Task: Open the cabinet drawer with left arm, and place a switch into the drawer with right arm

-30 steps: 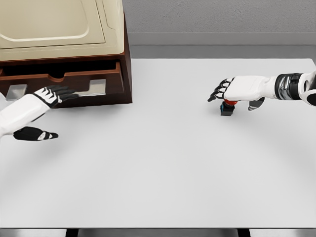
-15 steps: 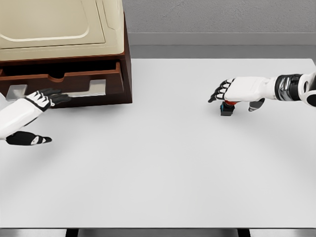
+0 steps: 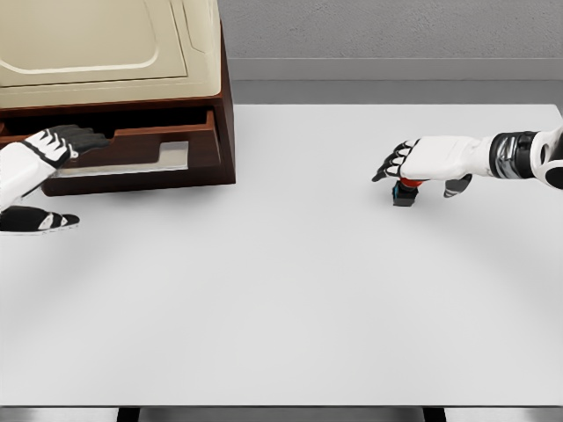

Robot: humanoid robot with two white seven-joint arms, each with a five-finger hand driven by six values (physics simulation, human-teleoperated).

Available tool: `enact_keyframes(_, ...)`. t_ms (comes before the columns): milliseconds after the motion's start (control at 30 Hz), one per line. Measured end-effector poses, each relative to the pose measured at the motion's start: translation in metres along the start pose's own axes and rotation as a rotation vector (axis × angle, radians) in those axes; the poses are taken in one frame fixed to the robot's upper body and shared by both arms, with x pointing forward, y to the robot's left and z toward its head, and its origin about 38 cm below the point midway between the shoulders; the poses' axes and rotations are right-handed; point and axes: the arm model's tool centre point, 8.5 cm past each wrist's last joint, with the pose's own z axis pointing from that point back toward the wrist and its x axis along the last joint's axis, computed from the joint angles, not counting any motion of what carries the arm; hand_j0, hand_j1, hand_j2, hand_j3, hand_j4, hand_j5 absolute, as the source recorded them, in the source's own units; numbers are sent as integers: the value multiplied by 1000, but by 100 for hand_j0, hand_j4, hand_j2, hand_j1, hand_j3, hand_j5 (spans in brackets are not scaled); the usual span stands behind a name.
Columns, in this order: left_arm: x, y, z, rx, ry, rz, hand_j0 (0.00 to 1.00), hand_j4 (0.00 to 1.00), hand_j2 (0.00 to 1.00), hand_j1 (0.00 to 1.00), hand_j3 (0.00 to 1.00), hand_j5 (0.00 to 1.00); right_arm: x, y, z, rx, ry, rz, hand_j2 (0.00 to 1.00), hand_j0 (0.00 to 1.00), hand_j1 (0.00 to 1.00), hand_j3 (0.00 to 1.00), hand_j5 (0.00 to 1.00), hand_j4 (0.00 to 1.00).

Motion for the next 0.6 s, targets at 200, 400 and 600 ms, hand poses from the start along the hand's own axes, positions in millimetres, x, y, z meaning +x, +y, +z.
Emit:
enact_keyframes(200,8,-10,-17,-25,-51,16,100,100,100,100,100,100,-1,1,0,2,2,-1,100,100,100,100,100,100)
enact_keyframes(400,13,-20,-26,-47,-75,33,100,100,100,100,100,100,0,1,-1,3,1,-2,100,100,100,100,100,100)
enact_keyframes(600,9,-22,-28,-50,-47,42,100,100,100,100,100,100,-1,1,0,2,2,0,100,100,100,100,100,100)
